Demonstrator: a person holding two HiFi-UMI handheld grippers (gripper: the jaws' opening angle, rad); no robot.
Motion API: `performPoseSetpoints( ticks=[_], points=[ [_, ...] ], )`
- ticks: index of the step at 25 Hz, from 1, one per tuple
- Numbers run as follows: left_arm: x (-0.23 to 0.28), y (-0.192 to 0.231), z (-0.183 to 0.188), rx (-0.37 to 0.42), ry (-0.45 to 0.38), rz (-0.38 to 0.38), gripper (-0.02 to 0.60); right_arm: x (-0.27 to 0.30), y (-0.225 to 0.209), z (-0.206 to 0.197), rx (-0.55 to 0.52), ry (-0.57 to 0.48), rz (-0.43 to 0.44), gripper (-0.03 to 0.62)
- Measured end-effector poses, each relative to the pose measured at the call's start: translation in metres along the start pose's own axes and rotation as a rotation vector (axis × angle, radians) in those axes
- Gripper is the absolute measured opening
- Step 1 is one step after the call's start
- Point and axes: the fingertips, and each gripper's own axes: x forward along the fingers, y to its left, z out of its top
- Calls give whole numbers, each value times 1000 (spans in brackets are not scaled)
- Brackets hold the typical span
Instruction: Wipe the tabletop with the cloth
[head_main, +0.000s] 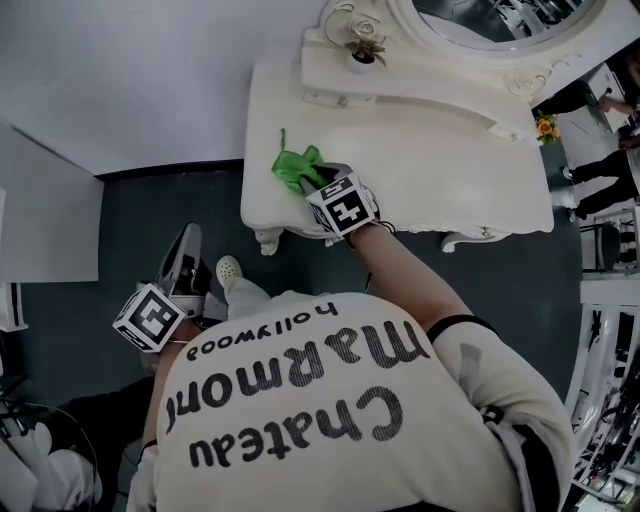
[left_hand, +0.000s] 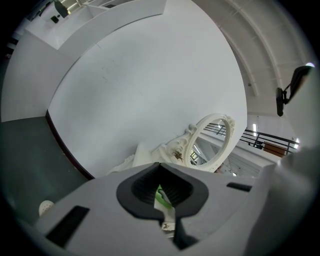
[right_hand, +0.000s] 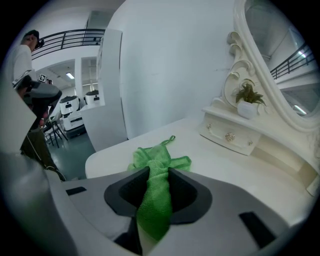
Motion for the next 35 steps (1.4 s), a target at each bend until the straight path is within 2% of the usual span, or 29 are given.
performPoseSetpoints(
  ticks=[7, 13, 16, 20, 23, 31, 35],
  points=[
    [9, -17, -7, -47, -5, -61, 8, -15, -19, -12, 38, -7, -44, 127],
    [13, -19, -12, -12, 13, -54, 8, -28, -38, -25, 78, -12, -90, 127],
    [15, -24, -18, -46, 15, -79, 8, -35, -48, -33, 102, -14, -116, 127],
    [14, -26, -23, -13, 25, -69, 8, -45, -60, -43, 126, -18, -147, 127],
    [12, -30, -26, -42, 16, -90, 8, -51, -64, -48, 138, -22, -164, 127],
    [-14, -21, -25, -14, 10, -5, 8, -60, -68, -52, 144, -46, -204, 127],
    [-30, -12, -18, -62, -1, 20, 8, -59, -67, -50, 113, -62, -229, 128]
  ],
)
